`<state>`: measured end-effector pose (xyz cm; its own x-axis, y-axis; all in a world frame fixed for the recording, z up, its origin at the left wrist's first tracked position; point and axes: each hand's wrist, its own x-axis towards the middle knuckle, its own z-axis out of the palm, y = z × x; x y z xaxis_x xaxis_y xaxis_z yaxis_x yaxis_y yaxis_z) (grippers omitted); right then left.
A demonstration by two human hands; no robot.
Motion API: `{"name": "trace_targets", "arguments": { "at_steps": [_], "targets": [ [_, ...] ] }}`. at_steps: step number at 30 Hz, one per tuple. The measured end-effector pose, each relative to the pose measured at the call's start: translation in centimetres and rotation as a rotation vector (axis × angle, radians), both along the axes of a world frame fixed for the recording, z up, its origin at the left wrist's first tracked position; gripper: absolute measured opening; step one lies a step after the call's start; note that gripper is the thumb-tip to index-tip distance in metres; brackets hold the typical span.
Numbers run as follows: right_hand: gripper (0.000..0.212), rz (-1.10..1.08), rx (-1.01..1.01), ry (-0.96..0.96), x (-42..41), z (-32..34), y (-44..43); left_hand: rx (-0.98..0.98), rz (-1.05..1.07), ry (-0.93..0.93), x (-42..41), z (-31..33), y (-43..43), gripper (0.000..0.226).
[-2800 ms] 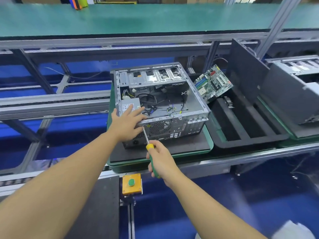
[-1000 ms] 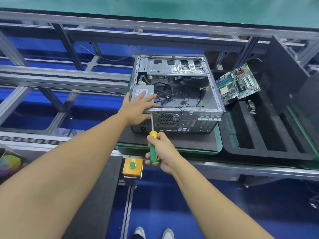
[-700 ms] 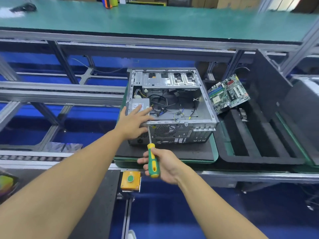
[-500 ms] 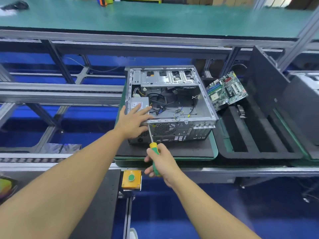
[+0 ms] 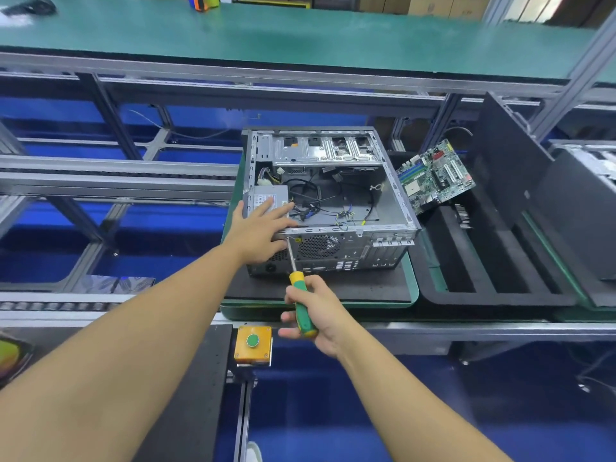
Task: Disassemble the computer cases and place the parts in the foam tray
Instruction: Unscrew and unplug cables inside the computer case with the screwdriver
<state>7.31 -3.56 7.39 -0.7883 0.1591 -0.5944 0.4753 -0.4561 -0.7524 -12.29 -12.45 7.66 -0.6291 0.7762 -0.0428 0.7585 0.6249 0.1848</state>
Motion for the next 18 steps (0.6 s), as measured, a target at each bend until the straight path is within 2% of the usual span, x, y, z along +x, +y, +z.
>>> {"name": "trace_targets", "arguments": {
  "at_steps": [6, 8, 12, 16, 18],
  "targets": [
    [0.032, 0.029, -0.214, -0.047, -0.6, 1.1, 0.3, 0.004, 0.000, -0.014, 0.2, 0.2, 0.0, 0.044],
    [0.033, 0.053, -0.209, -0.038, -0.4, 1.1, 0.2, 0.005, -0.001, -0.011, 0.2, 0.2, 0.0, 0.044],
    [0.013, 0.022, -0.075, 0.028, 0.0, 0.5, -0.6, 0.003, 0.000, -0.020, 0.2, 0.2, 0.0, 0.048],
    [0.032, -0.022, -0.027, -0.032, -0.2, 0.2, -0.7, -0.007, -0.006, -0.017, 0.1, 0.1, -0.1, 0.051],
    [0.031, -0.019, -0.093, -0.053, -0.4, 0.6, -0.5, -0.007, -0.006, -0.021, 0.1, 0.2, -0.1, 0.051]
  ]
}}
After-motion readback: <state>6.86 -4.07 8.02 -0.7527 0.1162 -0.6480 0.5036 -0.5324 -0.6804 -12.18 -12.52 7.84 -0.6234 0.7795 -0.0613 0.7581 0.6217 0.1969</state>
